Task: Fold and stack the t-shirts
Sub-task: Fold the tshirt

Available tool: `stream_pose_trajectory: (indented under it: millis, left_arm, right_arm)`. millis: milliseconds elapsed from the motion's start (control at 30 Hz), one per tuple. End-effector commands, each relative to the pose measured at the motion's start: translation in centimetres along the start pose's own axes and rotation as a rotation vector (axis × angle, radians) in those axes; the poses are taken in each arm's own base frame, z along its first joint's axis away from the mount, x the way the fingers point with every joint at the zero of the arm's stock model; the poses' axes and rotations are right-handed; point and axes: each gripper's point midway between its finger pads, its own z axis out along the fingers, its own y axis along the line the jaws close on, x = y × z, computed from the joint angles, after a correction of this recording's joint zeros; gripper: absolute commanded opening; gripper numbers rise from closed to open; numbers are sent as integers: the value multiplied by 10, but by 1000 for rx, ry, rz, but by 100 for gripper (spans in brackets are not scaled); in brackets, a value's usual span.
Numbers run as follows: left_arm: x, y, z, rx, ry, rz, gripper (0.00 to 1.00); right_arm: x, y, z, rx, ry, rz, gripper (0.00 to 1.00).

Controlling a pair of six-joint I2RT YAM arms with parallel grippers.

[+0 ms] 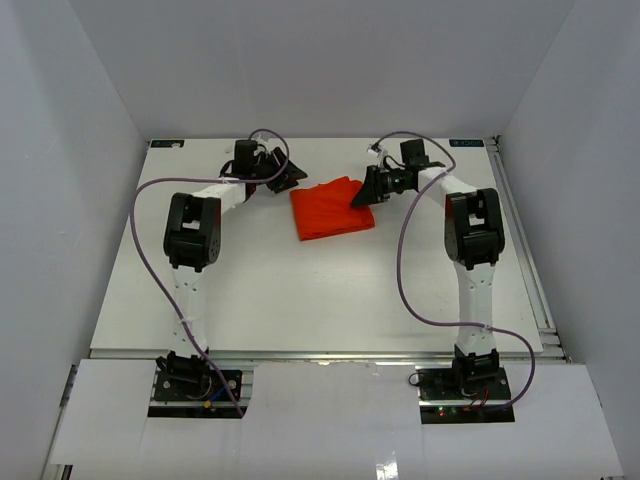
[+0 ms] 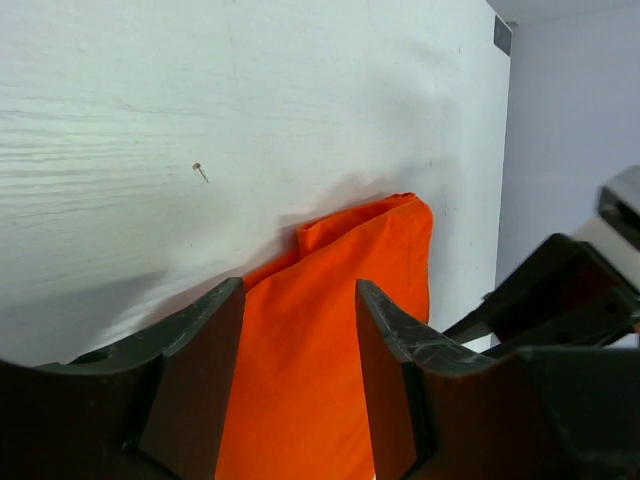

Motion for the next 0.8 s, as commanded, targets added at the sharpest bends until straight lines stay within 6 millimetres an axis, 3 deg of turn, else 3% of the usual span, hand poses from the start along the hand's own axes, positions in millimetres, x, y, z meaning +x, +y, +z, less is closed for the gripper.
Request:
stream_pose_trajectory:
  millis: [0, 67, 100, 167, 200, 500, 533, 633, 700, 733, 767]
  left_arm:
    - [-63, -77, -53, 66, -153, 153, 59]
    - [-69, -87, -67, 54, -183, 200, 71]
    - [-65, -86, -72, 46, -182, 204, 72]
    - [-68, -107, -93, 62, -216, 244, 84]
    - [-63, -113, -106, 62, -223, 254, 98]
    - [-32, -129, -178, 20, -299, 335, 98]
    - [-27, -134, -191, 18, -311, 344, 98]
    - [-12, -126, -210, -37, -309, 354, 98]
    - [-9, -136, -234, -50, -351, 370, 98]
    - [-6, -138, -241, -50, -359, 371, 98]
    - [1, -134, -245, -57, -355, 356, 98]
  right_arm:
    - [-57, 34, -44, 77, -54, -285, 33]
    - [-63, 35, -59, 153, -42, -348, 33]
    - [-61, 31, -63, 183, -27, -420, 34]
    - [-68, 36, -78, 263, -27, -502, 35]
    - [-68, 39, -86, 307, -19, -552, 36]
    - [-85, 71, -123, 441, -74, -722, 40]
    - [-83, 66, -128, 484, -70, -733, 41]
    - [-103, 80, -151, 594, -139, -833, 54]
    - [-104, 92, -162, 625, -155, -884, 69]
    - [-103, 94, -166, 644, -155, -888, 78]
    - [-98, 95, -168, 652, -149, -882, 100]
